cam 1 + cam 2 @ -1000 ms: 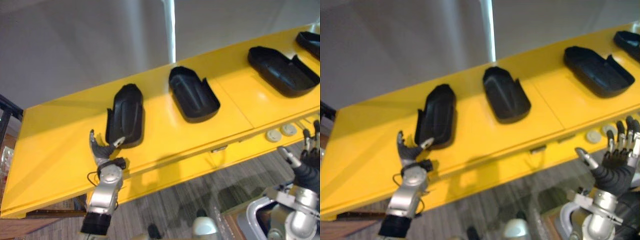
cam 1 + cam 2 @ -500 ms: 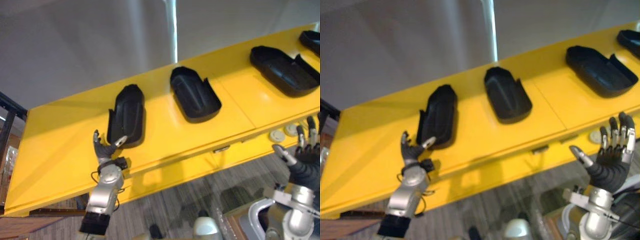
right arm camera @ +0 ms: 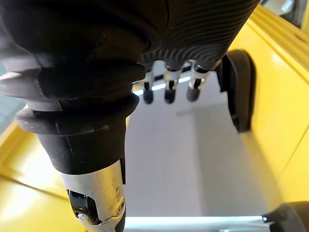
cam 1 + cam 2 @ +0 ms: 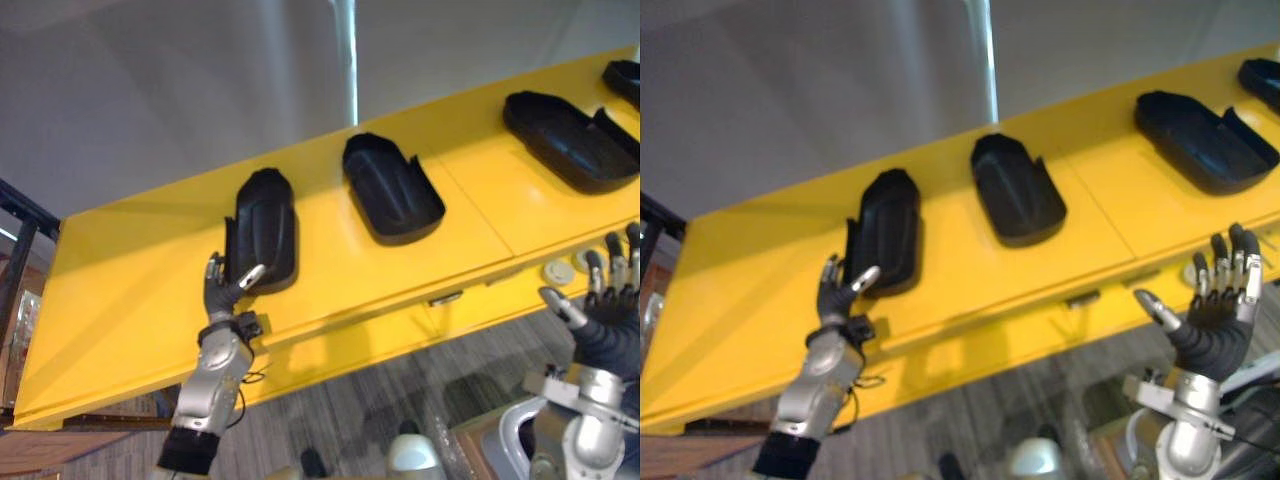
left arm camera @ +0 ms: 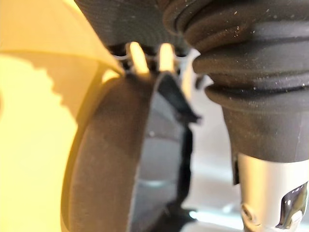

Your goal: Walk over and take plastic housings, then place them on the shelf

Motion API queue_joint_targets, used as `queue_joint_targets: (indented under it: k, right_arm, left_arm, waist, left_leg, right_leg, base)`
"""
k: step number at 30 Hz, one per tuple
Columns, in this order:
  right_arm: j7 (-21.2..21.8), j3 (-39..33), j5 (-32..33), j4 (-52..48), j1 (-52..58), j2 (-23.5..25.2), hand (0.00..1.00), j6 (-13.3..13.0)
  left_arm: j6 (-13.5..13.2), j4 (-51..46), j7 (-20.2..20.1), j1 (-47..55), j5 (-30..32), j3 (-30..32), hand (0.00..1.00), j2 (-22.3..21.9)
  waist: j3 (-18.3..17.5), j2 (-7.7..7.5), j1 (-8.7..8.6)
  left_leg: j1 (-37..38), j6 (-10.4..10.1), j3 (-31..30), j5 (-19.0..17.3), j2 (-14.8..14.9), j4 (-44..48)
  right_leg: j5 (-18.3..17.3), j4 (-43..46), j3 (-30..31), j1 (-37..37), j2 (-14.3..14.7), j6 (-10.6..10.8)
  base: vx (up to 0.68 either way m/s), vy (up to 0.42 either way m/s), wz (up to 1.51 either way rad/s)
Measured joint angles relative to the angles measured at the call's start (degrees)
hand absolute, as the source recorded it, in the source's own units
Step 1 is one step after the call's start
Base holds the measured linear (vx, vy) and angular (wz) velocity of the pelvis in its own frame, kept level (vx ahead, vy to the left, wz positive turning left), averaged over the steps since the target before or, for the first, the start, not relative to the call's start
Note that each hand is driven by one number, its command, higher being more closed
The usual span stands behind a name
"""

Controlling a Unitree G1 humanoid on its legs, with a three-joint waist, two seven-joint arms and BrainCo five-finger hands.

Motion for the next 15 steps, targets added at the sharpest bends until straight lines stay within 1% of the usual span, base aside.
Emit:
queue_joint_targets:
  k: [2,5,7,9,15]
  right_arm:
    - [0.0,0.0,0.0,0.0,0.0,-0.3,0.0,0.2]
    - [0.0,0.1,0.0,0.0,0.0,-0.5,0.0,0.4]
    - [0.0,0.3,0.0,0.0,0.0,-0.6,0.0,0.4]
    - [0.0,1.3,0.0,0.0,0.0,-0.7,0.0,0.4]
    - [0.0,1.8,0.0,0.0,0.0,-0.7,0.0,0.5]
  left_arm:
    - [0.0,0.0,-1.4,0.0,0.0,-0.4,0.0,0.0]
    - [-0.3,0.0,-2.4,0.0,-0.5,-0.9,0.0,0.0]
    - [-0.8,0.0,-2.6,0.1,-0.6,-1.6,0.0,0.1]
    - [-1.5,0.0,-3.2,0.2,-2.6,-2.0,0.0,0.1]
    - [-1.5,0.0,-3.4,0.3,-2.7,-2.3,0.0,0.1]
  waist:
    - [0.0,-0.05,0.0]
    - [0.0,-0.06,0.0]
    - [0.0,-0.07,0.02]
    - [0.0,-0.07,0.02]
    - [0.0,-0.05,0.01]
  left_leg:
    - [0.0,0.0,0.0,0.0,0.0,0.0]
    - [0.0,0.0,-0.1,0.1,0.0,0.0]
    - [0.0,0.0,-0.1,0.1,0.0,-0.1]
    - [0.0,0.0,-0.1,0.2,0.0,-0.1]
    - [0.0,0.0,-0.3,0.4,0.0,-0.3]
  right_leg:
    - [0.0,0.0,0.0,0.0,0.0,0.0]
    - [0.0,0.0,-0.1,0.1,0.0,0.0]
    - [0.1,0.0,-0.1,0.1,0.0,0.1]
    - [0.1,-0.1,-0.2,0.1,0.0,0.1]
    - [0.1,-0.1,-0.4,0.1,0.0,0.2]
  base:
    - [0.0,0.0,0.0]
    - [0.0,0.0,0.0]
    - [0.0,0.0,0.0]
    - [0.0,0.0,0.0]
    - [0.0,0.0,0.0]
